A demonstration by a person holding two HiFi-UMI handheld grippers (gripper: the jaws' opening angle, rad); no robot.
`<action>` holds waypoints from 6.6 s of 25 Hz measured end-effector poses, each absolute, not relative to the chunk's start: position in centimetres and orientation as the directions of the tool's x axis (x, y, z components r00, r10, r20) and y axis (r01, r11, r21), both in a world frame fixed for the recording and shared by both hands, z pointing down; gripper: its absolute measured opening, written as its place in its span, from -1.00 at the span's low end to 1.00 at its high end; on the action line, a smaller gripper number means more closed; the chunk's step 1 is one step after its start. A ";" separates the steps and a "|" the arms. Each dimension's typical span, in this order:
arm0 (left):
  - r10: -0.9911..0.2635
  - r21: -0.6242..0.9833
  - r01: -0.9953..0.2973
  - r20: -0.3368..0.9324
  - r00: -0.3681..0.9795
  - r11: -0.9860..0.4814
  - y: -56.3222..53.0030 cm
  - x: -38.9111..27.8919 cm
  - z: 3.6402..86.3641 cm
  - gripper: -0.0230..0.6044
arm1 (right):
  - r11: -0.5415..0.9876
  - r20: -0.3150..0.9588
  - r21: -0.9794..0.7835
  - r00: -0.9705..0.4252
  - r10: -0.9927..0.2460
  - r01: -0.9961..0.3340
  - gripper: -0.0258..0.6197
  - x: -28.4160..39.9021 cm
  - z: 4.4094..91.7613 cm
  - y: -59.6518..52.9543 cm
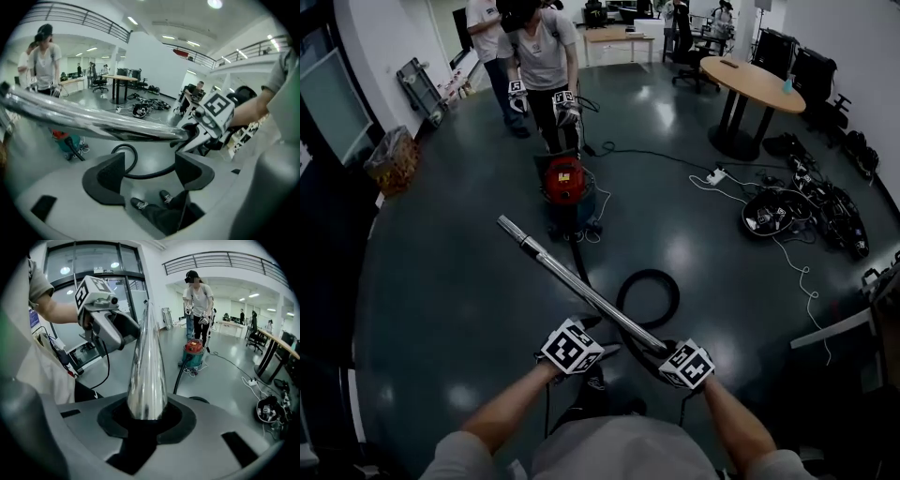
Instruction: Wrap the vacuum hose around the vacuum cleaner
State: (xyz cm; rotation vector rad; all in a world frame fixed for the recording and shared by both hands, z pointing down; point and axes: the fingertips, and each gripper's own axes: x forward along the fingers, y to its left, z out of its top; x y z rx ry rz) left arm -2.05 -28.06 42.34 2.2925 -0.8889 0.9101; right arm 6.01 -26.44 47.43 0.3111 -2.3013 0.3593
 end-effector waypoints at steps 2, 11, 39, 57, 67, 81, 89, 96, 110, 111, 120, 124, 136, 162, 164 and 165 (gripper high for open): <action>-0.374 0.130 -0.687 0.759 0.533 -0.715 -28.3 -3.0 42.4 0.15 | 0.931 0.759 -0.160 -0.644 -0.097 -0.328 -0.62 5.6 47.4 -27.6; -0.489 -0.342 -0.362 0.721 0.491 -0.867 -34.6 -8.8 38.2 -0.34 | 0.937 0.835 -0.142 -0.548 -0.060 -0.320 -0.62 3.9 47.0 -32.7; -0.192 -0.168 -0.100 0.928 0.320 -0.981 -43.7 -2.5 46.2 -0.42 | 0.984 0.929 -0.064 -0.351 0.121 0.169 -0.62 5.9 43.2 -44.2; -0.187 -0.122 -0.257 0.952 0.244 -0.959 -47.3 5.3 46.9 -0.56 | 0.945 0.920 -0.050 -0.353 0.169 0.322 -0.61 12.6 43.8 -49.4; -0.186 -0.114 -0.285 0.953 0.239 -0.952 -48.9 7.7 47.0 -0.56 | 0.941 0.919 -0.065 -0.348 0.186 0.332 -0.61 13.3 44.2 -50.4; -0.176 -0.072 -0.332 0.940 0.293 -0.940 -51.0 7.2 49.2 -0.60 | 0.973 0.912 0.125 -0.409 -0.035 0.194 -0.36 13.5 43.3 -54.5; -0.216 -0.023 -0.490 0.915 0.341 -0.871 -53.5 5.2 50.9 -0.60 | 0.964 0.756 0.232 -0.600 -0.261 -0.127 -0.31 14.2 36.7 -59.4; -0.230 0.025 -0.544 0.889 0.395 -0.838 -55.9 4.0 51.5 -0.60 | 0.970 0.661 0.091 -0.715 -0.229 -0.227 -0.31 11.4 35.1 -57.7; -0.279 0.219 -0.683 0.795 0.540 -0.697 -64.4 3.7 57.2 -0.60 | 0.822 0.640 -0.391 -0.764 -0.081 -0.414 -0.31 6.6 49.7 -55.8; -0.282 0.234 -0.686 0.785 0.551 -0.689 -65.2 3.9 58.3 -0.60 | 0.801 0.642 -0.415 -0.763 -0.078 -0.431 -0.31 6.5 51.5 -55.7; -0.374 0.285 -0.724 0.705 0.602 -0.628 -72.4 7.3 66.0 -0.60 | 0.632 0.598 -0.556 -0.788 -0.147 -0.540 -0.31 4.8 64.1 -57.5; -0.395 0.373 -0.741 0.666 0.633 -0.559 -74.2 9.2 68.8 -0.60 | 0.558 0.589 -0.598 -0.788 -0.182 -0.576 -0.31 4.2 68.7 -58.2; -0.545 0.518 -0.816 0.620 0.564 -0.255 -76.5 8.4 72.2 -0.60 | 0.431 0.694 -0.555 -0.681 -0.233 -0.712 -0.10 3.7 78.5 -58.5; -0.363 0.565 -0.736 0.641 0.676 -0.373 -75.6 4.1 72.4 -0.04 | 0.633 0.800 -0.438 -0.597 -0.048 -0.638 -0.55 4.2 77.7 -57.0; -0.332 0.578 -0.727 0.649 0.685 -0.372 -75.7 4.4 72.7 0.02 | 0.665 0.806 -0.432 -0.592 -0.018 -0.609 -0.55 5.4 77.9 -57.7; -0.312 0.587 -0.721 0.653 0.690 -0.367 -75.6 4.6 72.9 0.05 | 0.682 0.808 -0.430 -0.589 -0.002 -0.592 -0.55 6.0 78.0 -58.1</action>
